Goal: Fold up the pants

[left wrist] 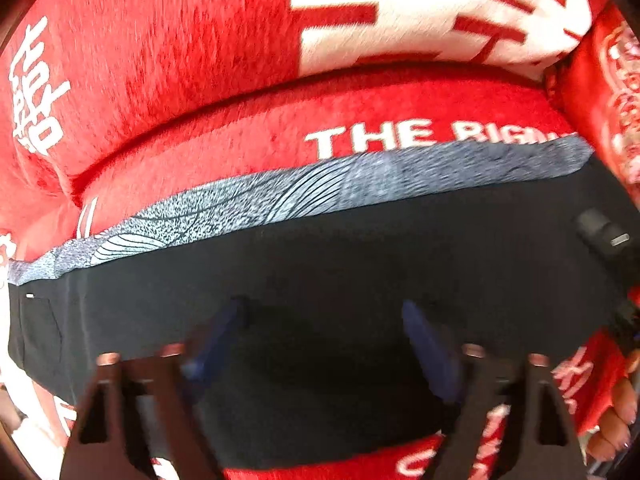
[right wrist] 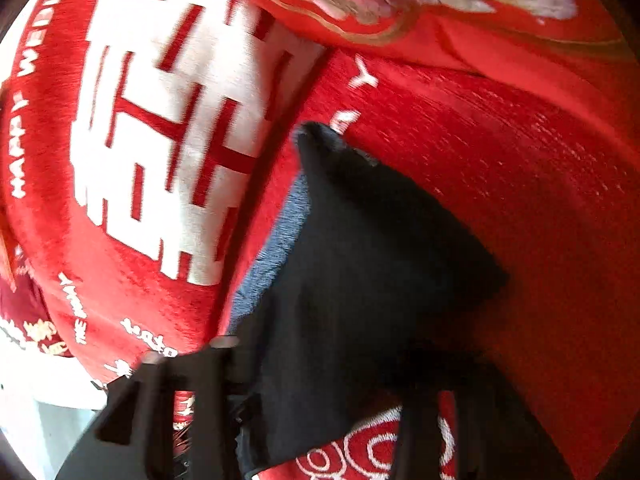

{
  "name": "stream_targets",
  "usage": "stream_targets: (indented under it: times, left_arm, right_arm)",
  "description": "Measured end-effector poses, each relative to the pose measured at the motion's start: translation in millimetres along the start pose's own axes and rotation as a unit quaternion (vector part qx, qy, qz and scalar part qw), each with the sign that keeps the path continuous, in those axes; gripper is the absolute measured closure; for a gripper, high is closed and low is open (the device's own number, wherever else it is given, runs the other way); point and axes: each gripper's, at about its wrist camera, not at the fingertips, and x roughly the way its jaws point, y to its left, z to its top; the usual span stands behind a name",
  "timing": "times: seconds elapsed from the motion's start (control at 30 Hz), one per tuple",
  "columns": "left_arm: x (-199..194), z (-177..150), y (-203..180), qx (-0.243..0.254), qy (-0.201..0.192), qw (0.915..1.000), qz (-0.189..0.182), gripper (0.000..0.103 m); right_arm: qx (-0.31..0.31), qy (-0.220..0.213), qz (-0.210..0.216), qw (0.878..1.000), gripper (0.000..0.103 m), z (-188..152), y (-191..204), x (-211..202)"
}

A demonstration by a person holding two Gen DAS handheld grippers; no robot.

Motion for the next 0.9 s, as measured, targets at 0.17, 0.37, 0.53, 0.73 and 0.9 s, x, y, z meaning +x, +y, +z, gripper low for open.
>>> stream_targets:
  times: [0.17, 0.37, 0.53, 0.73, 0.9]
  left_arm:
    - [-6, -6, -21, 0.033, -0.021, 0.9987, -0.034, 0.024]
    - [10, -29, -30, 0.034, -0.065, 0.997, -0.024, 0.024]
    - [8, -40, -22, 0.035, -0.084, 0.9952, -0.036, 0.024]
    - [0, -44, -4, 0.04, -0.08, 0.9937, -0.068, 0.024]
    - [-30, -55, 59, -0.008, -0.063, 0.9946, -0.082, 0.024]
  right_arm:
    - [-0.035, -0.001, -0.003, 0.999, 0.09, -7, 19, -13]
    - [-0.125, 0.001, -0.02, 0.992, 0.09, -20, 68, -15]
    - [-0.2, 0.01, -0.038, 0.979, 0.09, -39, 109, -9]
    - [-0.286, 0.026, -0.063, 0.956, 0.09, -73, 157, 2]
    - [-0.366, 0.028, -0.101, 0.925, 0.09, -109, 202, 16]
